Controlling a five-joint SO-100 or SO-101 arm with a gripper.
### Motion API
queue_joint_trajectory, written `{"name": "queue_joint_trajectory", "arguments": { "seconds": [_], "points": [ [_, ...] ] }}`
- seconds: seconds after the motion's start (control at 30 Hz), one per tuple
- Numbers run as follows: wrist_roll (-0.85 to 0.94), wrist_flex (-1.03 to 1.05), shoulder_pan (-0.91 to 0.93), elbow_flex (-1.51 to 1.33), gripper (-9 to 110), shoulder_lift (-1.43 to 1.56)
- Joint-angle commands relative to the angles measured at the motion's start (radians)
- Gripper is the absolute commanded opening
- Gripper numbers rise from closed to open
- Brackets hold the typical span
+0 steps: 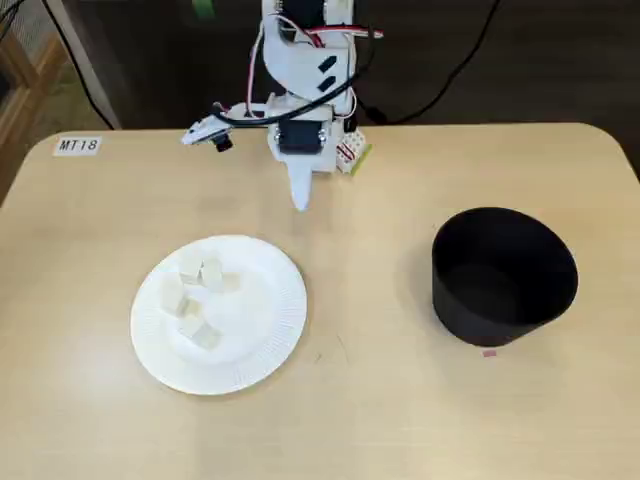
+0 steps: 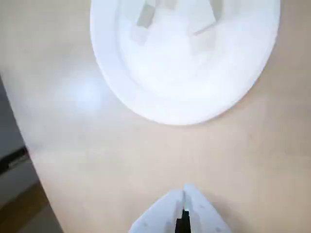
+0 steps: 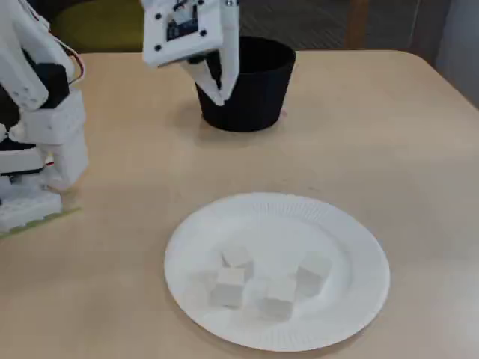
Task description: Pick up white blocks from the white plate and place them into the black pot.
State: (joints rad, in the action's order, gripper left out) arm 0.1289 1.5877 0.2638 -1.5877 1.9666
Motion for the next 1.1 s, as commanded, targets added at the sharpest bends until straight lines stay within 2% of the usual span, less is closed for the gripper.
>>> {"name": "queue_joint_trajectory", "arguments": {
  "seconds": [0.0, 0.2, 0.4, 0.6, 1.07],
  "points": [
    [-0.061, 0.014, 0.098, 0.107, -2, -0.107],
    [-0.155, -0.081, 0.196, 0.107, -2, -0.264],
    [-0.222, -0.184, 0.236, 0.109, 18, -0.371],
    [-0.178, -0.193, 0.238, 0.187, 33, -0.497],
    [-0.209, -0.186, 0.238, 0.443, 30, -0.787]
  ]
}}
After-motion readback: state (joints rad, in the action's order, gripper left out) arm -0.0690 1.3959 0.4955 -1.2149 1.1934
